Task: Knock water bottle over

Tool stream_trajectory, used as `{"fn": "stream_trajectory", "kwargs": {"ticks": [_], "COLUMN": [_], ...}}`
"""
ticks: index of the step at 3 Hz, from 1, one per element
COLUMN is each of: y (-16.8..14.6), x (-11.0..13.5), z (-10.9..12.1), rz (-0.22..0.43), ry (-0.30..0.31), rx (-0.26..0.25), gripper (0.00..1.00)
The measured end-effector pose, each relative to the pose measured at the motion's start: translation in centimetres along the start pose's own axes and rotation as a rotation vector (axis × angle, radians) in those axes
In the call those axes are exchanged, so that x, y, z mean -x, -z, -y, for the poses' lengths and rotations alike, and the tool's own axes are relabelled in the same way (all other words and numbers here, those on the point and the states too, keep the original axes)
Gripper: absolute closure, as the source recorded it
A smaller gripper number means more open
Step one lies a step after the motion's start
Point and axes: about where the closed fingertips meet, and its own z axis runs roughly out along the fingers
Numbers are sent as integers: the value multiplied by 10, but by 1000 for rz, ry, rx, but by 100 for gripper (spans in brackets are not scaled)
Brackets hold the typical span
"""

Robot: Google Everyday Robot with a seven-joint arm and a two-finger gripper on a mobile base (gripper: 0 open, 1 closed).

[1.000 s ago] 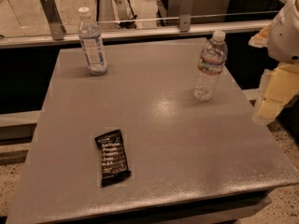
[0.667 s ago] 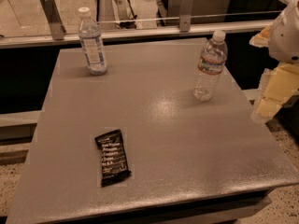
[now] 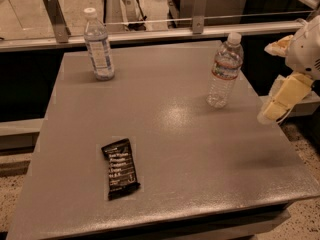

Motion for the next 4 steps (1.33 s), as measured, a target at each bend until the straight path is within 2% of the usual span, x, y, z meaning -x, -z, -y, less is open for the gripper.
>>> {"fn": "stream_trajectory", "kwargs": {"ticks": [3, 4], "y": [-74, -83], "x": [-7, 3], "z": [31, 25], "rz": [332, 427], "ry": [5, 19], "rx": [31, 62], "gripper": [0, 0]}}
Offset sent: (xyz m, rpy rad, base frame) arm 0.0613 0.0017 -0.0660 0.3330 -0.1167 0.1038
